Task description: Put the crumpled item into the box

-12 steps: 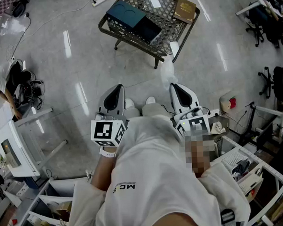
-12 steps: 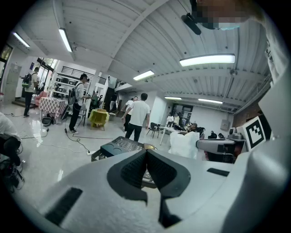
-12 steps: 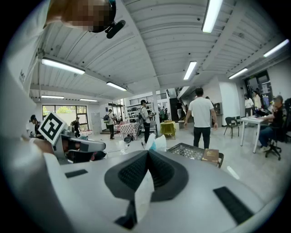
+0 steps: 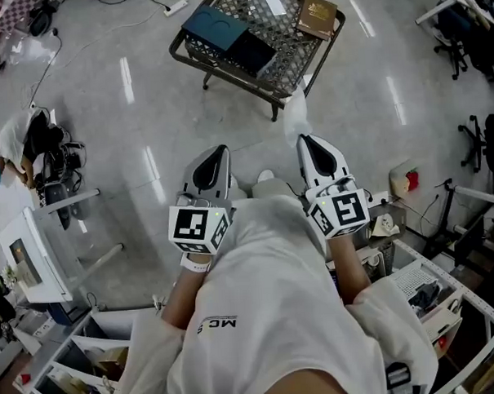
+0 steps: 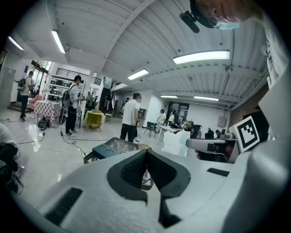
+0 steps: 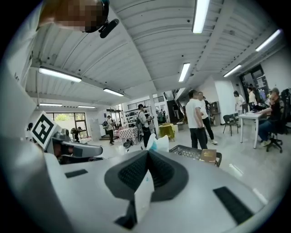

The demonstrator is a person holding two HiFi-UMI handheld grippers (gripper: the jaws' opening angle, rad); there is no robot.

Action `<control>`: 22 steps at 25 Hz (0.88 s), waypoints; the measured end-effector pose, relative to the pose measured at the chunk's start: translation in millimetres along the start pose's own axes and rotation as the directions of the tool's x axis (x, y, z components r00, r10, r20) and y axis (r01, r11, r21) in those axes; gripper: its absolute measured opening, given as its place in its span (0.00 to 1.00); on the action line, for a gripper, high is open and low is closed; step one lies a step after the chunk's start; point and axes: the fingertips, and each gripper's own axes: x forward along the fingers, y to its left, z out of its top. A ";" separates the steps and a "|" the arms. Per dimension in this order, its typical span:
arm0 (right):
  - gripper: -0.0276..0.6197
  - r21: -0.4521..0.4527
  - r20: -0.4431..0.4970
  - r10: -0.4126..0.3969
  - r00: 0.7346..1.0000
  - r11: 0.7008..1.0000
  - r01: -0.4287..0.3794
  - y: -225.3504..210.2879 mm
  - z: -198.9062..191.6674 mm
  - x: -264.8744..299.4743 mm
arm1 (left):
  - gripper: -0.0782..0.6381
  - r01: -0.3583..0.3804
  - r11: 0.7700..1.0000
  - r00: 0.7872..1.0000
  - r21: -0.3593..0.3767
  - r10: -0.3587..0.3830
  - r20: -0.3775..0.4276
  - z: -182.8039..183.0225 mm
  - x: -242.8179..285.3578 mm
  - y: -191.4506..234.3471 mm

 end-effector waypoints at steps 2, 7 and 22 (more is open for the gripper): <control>0.07 0.008 -0.003 -0.003 1.000 1.000 0.003 -11.0 -0.8 -3.1 | 0.14 -0.016 1.000 1.000 0.003 0.016 -0.002 2.6 3.5 -2.7; 0.07 0.043 0.027 0.013 1.000 0.999 -0.014 -30.3 -4.0 -4.2 | 0.14 -0.048 0.999 0.999 0.009 0.048 -0.006 -1.3 9.1 -9.0; 0.07 0.020 0.004 0.023 1.000 1.000 -0.023 -62.0 -14.9 12.3 | 0.14 -0.099 0.994 0.994 -0.052 0.096 -0.054 -8.2 40.1 3.7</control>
